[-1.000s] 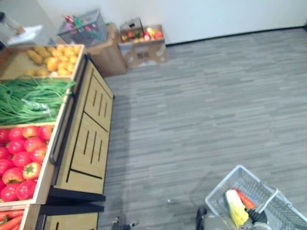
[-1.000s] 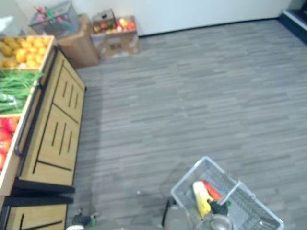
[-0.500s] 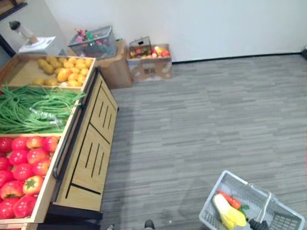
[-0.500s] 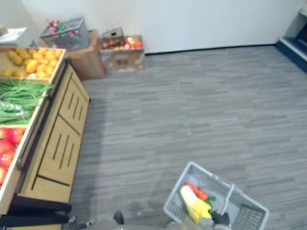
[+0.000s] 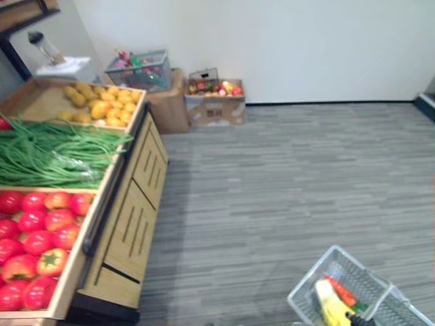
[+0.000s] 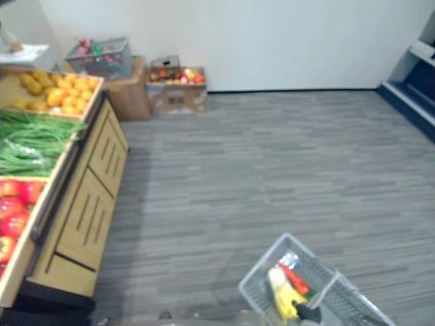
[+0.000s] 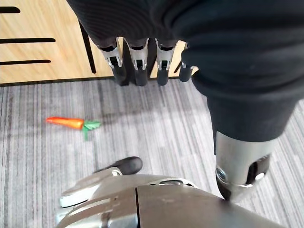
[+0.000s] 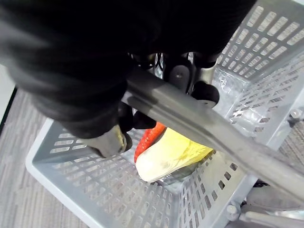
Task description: Pick vegetable in the basket
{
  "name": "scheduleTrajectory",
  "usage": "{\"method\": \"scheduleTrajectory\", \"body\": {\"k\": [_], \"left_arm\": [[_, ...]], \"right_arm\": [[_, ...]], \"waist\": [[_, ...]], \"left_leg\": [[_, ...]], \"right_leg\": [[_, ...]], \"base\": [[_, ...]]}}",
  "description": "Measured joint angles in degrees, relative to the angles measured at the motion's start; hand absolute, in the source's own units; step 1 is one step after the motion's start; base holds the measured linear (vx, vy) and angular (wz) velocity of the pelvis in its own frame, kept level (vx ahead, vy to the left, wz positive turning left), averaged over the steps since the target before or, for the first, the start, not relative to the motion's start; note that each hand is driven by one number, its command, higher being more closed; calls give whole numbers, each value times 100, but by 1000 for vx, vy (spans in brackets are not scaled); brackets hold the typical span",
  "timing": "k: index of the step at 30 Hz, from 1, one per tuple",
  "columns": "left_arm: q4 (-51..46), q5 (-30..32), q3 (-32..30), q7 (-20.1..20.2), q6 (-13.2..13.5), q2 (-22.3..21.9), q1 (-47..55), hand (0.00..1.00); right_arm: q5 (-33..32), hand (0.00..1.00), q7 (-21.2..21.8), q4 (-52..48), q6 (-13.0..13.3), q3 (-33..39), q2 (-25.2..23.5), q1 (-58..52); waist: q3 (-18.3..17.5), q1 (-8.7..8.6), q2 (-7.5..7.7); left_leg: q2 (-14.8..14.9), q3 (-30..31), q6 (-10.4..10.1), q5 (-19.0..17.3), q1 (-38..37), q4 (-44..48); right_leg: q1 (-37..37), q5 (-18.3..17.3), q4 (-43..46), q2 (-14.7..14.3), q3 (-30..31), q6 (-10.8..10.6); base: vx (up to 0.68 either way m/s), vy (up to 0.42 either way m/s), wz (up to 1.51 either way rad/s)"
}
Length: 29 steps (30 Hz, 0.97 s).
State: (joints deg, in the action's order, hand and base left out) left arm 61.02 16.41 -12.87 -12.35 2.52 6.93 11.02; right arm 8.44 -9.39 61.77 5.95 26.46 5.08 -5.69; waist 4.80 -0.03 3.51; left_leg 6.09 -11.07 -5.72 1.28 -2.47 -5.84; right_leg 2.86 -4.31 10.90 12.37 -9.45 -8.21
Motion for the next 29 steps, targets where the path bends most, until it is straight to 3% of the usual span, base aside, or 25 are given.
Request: {"method": "scheduleTrajectory", "body": {"k": [2, 5, 7, 20, 29], "left_arm": [[11, -45, -102, 6, 4, -81, -73, 0], [57, -146, -231, 13, 12, -309, -48, 0], [57, -263, -290, 15, 14, -366, -44, 0], [72, -527, -338, 12, 13, -296, -47, 0], [436, -1360, -323, 63, 118, -275, -56, 0]], "right_arm": [[-5, 100, -2, 13, -50, 63, 12, 2], [-188, 100, -13, 23, -65, 258, 102, -87], [-221, 100, -9, 96, -66, 264, 157, -150], [-320, 100, 5, 311, -36, 12, 52, -124], [-974, 100, 52, 445, 60, 26, -111, -127]], "waist": [[7, 4, -46], [-62, -7, -303], [-95, -8, -364], [-90, -38, -241], [-114, -111, -236]], "left_leg": [[48, 37, -101, 67, 35, -1], [188, 95, -142, 79, -3, 0], [238, 125, -164, 81, -34, -1], [253, 298, -196, 65, -154, -4], [266, 161, -215, 48, -198, -5]], "right_leg": [[-191, -25, -427, -96, -114, -64], [-335, -53, -588, -298, -215, -20], [-436, -74, -655, -349, -309, 12], [-827, -99, -897, -398, -571, 55], [-825, -68, -988, -416, -415, 17]], "base": [[80, -145, 6], [84, -103, 7], [103, -73, 17], [35, -10, 9], [-19, 1, -7]]}}
